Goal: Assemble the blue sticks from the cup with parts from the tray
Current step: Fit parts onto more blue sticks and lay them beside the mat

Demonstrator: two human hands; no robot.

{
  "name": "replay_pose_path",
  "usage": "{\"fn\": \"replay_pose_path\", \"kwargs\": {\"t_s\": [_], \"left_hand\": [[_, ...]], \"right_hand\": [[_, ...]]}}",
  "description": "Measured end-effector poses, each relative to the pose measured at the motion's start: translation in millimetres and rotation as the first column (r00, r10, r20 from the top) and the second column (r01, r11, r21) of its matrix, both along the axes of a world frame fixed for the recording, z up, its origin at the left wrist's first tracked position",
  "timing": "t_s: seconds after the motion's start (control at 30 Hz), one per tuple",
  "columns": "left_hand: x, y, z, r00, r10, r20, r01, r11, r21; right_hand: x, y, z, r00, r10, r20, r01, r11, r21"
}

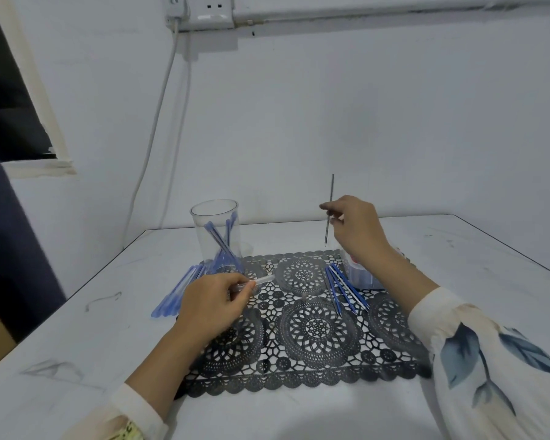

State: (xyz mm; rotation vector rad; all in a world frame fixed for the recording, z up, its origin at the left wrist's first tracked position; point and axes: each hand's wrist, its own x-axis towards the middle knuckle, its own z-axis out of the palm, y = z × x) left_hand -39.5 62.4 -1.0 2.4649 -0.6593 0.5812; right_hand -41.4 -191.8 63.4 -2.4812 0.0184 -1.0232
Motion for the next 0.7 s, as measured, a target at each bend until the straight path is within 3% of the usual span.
{"fn": "replay_pose_path", "kwargs": {"t_s": [0.17,0.4,0.5,0.6,0.7], "left_hand": [[0,2,2,1.0,0.019,0.008,-0.019,1.0,0.002],[4,6,2,0.999,0.053,0.002,-0.053,0.998,-0.021],[5,8,2,0.998,0.065,-0.001,-0.065,0.997,-0.029],[6,10,3,0.997,0.074,-0.012,-0.074,0.997,-0.03],[7,10,3,0.997,0.079,-0.013,-0.079,0.997,-0.022]], "right_hand": [[-10,25,-13,0.992,0.126,0.029,-0.122,0.988,-0.099],[-14,47,-46,0.923,0.328,0.204,-0.23,0.891,-0.392],[-19,51,-59,0.916,0.397,0.061,-0.35,0.864,-0.361],[-21,52,-69,0.91,0.409,-0.064,-0.395,0.812,-0.431],[-23,52,-66,0.92,0.388,-0.052,-0.365,0.802,-0.473]]}}
